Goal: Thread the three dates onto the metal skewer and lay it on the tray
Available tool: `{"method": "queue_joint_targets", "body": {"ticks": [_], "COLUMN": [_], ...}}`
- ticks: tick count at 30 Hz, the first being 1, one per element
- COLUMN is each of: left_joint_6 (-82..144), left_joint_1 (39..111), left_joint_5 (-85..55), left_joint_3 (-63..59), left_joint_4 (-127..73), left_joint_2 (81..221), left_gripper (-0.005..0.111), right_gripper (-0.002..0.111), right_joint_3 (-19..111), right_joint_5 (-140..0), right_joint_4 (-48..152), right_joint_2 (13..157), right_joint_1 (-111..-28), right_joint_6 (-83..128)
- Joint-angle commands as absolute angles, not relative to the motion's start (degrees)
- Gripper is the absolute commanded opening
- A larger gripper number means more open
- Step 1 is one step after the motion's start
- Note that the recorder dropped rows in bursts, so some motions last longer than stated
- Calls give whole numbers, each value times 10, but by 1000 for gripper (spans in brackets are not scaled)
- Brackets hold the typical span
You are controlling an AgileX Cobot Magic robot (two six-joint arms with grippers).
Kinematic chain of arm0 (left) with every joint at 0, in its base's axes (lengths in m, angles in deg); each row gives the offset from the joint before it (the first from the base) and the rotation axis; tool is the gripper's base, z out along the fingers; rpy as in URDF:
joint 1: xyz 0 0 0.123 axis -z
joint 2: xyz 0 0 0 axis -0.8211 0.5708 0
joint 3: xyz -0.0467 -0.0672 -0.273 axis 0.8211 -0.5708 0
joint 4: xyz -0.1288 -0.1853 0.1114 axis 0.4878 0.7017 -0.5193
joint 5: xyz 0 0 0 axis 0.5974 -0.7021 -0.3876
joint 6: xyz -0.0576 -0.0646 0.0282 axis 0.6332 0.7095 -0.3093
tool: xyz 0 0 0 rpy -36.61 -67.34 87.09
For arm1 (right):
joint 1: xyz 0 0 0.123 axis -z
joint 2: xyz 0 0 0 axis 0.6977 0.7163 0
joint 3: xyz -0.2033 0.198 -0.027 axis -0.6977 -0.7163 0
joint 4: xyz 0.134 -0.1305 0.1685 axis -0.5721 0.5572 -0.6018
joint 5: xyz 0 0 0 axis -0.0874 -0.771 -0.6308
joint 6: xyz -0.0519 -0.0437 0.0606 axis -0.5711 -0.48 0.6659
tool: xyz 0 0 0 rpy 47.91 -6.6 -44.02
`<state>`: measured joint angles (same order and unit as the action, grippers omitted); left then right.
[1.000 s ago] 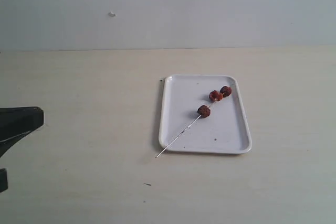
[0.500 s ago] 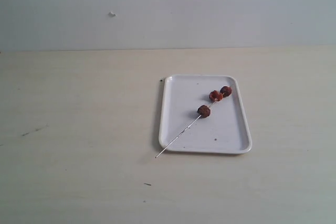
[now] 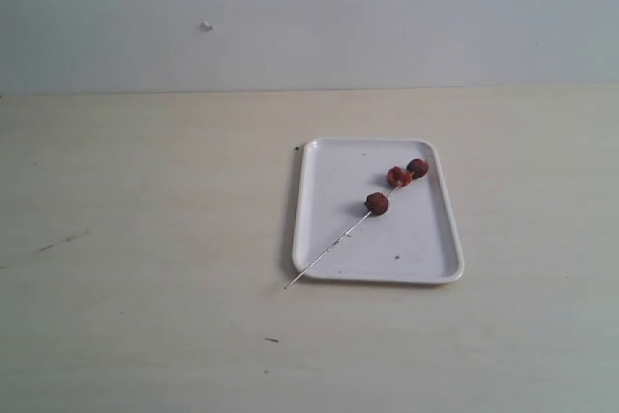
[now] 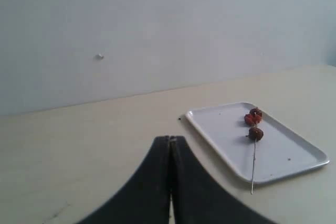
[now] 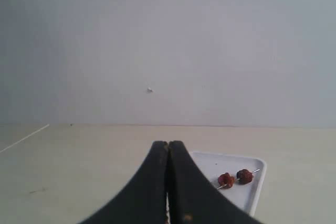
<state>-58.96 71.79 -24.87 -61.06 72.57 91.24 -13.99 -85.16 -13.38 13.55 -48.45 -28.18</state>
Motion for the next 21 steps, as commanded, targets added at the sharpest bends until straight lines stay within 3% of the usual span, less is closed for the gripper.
{"method": "queue_joint_targets", "body": {"ticks": [1,9,11,12,13,14,16,17,21], "left_joint_6": [-577,-584,-436,-175,-55,218,488,551,516], "left_joint_1": [717,717,717,717,717,717,717,717,724], "left_joint_5": [-246,-238,-231,-184,-168,-147,-150,-155,-185], "left_joint_3": [-613,-613,-613,-615,-618,-624,-626,-626,-626], "left_joint_4": [730,717,643,480,393,140,-153,-231,-243], "left_joint_2": [911,911,911,911,911,912,912,912,888], "left_gripper": [0,0,0,0,0,0,0,0,0], "right_gripper": [0,0,0,0,0,0,0,0,0], "right_joint_3": [-144,-144,-144,-144,-144,-144,-144,-144,-144], "right_joint_5": [-856,-856,-856,-856,-856,-856,-856,-856,-856], "right_joint_4": [-135,-136,-136,-136,-136,-136,-136,-136,-134], "right_joint_2": [132,132,132,132,132,132,132,132,132], "right_joint_1": [-486,-486,-486,-486,-486,-486,-486,-486,-486], "right_joint_6": [-258,-258,-258,-258,-258,-258,-258,-258,-258]}}
